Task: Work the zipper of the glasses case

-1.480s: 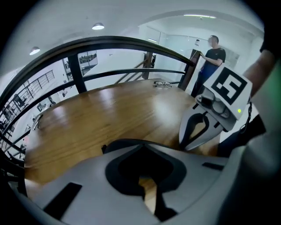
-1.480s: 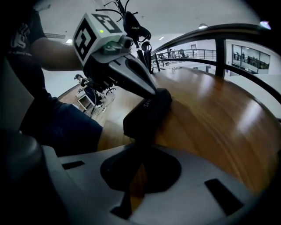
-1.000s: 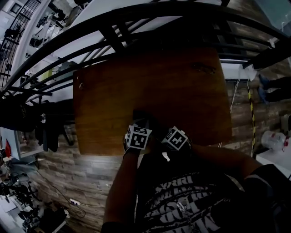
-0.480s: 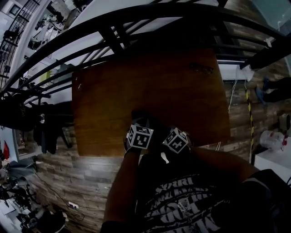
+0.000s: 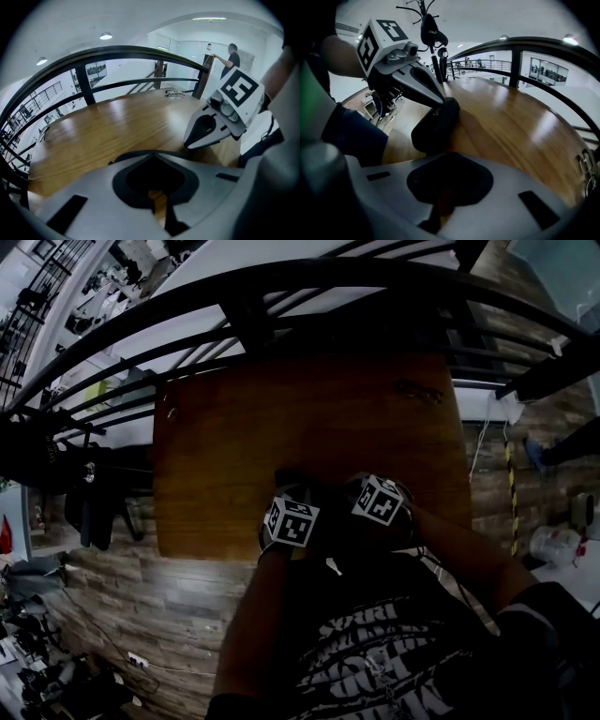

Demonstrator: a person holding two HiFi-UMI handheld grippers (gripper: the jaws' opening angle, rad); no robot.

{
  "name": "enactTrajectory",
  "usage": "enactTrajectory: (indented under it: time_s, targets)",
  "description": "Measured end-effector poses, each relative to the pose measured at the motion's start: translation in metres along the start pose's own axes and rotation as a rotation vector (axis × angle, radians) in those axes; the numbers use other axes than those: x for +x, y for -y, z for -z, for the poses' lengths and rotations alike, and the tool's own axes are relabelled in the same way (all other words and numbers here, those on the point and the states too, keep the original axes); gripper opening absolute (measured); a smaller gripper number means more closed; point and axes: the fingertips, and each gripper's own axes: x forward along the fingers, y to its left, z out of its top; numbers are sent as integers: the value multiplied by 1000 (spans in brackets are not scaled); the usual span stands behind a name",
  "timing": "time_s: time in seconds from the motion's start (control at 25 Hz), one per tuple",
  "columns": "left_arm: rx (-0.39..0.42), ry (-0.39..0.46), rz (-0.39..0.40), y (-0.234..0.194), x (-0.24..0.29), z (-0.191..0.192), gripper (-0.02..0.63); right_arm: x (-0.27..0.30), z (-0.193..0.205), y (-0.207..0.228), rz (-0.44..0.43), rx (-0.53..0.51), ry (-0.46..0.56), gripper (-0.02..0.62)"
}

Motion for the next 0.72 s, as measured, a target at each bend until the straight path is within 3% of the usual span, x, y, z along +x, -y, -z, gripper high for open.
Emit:
enactTrajectory:
  time_s: [0.12, 0.16, 0.2, 0.28, 0.44, 0.52, 0.6, 0.72]
  targets:
    - [-3, 0, -6, -1, -1, 1, 6, -3, 3, -20, -81, -78, -19, 0]
    - [-3, 0, -7, -2, -1, 2, 6, -2, 4, -30, -105, -102, -21, 25]
    - [-3, -1, -8, -4, -3, 3, 6, 0, 4, -40, -126, -124, -23, 95]
    - [-4, 1, -6, -5, -4, 4, 6, 5, 2, -52, -140, -181, -28, 129]
    - [-3, 4, -7, -7, -2, 1, 6, 20, -4, -44, -79, -318, -35, 129]
    - [-2, -1, -7, -6, -1, 1, 6, 21, -3, -41, -97, -348, -35, 128]
    - [3, -8, -5, -3, -1, 2, 6, 17, 3, -40, -107, -358, -41, 11]
    - [15, -16, -2, -2, 0, 1, 6, 12, 5, -34, -98, -352, -58, 0]
